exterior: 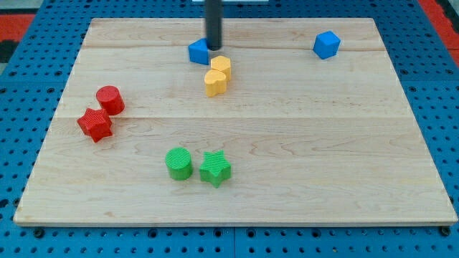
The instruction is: Push the blue triangle to the top left of the board above the red circle
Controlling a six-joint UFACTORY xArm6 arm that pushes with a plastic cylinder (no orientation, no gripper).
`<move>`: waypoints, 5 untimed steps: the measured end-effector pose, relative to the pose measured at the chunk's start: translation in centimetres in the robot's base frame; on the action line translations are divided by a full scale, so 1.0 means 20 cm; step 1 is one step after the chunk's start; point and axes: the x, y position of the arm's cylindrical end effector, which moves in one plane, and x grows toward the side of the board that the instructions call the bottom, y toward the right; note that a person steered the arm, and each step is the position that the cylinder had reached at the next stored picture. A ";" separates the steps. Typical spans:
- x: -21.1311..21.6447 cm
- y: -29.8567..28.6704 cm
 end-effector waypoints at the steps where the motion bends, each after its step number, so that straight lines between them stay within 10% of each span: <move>1: 0.06 -0.04; 5: 0.01 -0.62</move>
